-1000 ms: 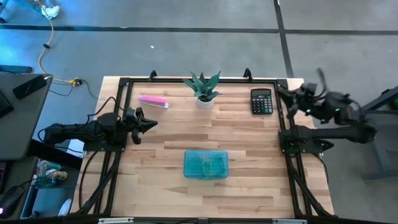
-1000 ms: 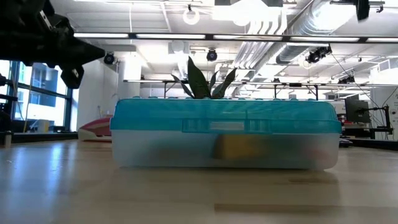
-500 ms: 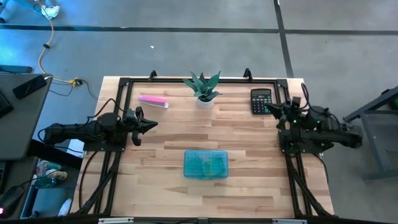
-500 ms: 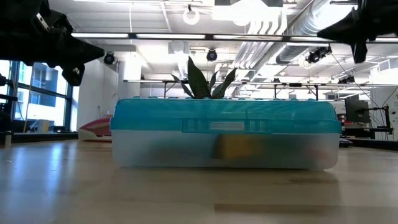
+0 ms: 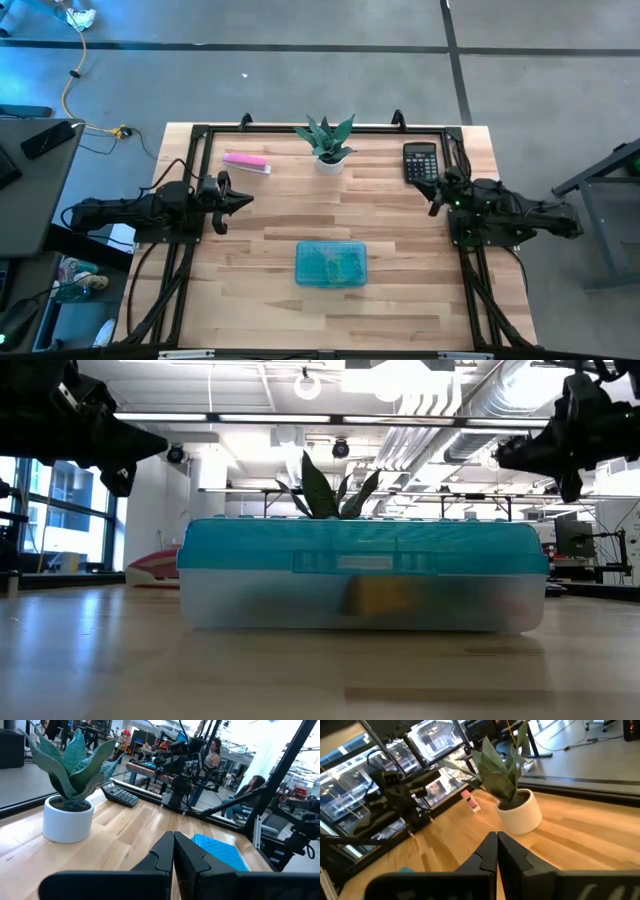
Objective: Pack school essentials
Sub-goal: Return to Home Position
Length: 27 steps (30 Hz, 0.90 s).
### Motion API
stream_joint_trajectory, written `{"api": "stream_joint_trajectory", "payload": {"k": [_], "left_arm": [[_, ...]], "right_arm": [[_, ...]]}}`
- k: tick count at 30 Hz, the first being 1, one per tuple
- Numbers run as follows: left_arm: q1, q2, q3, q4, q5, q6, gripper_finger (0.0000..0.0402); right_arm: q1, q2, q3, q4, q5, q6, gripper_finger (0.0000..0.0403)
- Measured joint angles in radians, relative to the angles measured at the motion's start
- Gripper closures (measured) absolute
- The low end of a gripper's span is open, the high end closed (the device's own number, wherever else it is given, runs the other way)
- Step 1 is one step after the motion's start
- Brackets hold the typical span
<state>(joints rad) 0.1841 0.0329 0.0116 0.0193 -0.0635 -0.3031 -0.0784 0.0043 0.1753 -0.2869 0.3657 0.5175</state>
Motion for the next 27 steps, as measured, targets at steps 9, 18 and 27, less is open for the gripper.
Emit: {"api": "stream_joint_trajectory", "payload": {"k": [9, 18, 27], "left_arm": [[0.000, 0.000, 0.000, 0.000, 0.000, 0.000, 0.0401], [0.000, 0.000, 0.000, 0.000, 0.000, 0.000, 0.0401], [0.000, 0.000, 0.000, 0.000, 0.000, 0.000, 0.0401]], "right_arm": [[0.000, -0.001, -0.075, 0.045, 0.001, 0.010, 0.0403], [0.000, 0.010, -0.087, 0.069, 0.001, 0.020, 0.0403], [0.000, 0.010, -0.087, 0.068, 0.001, -0.036, 0.0403]]}}
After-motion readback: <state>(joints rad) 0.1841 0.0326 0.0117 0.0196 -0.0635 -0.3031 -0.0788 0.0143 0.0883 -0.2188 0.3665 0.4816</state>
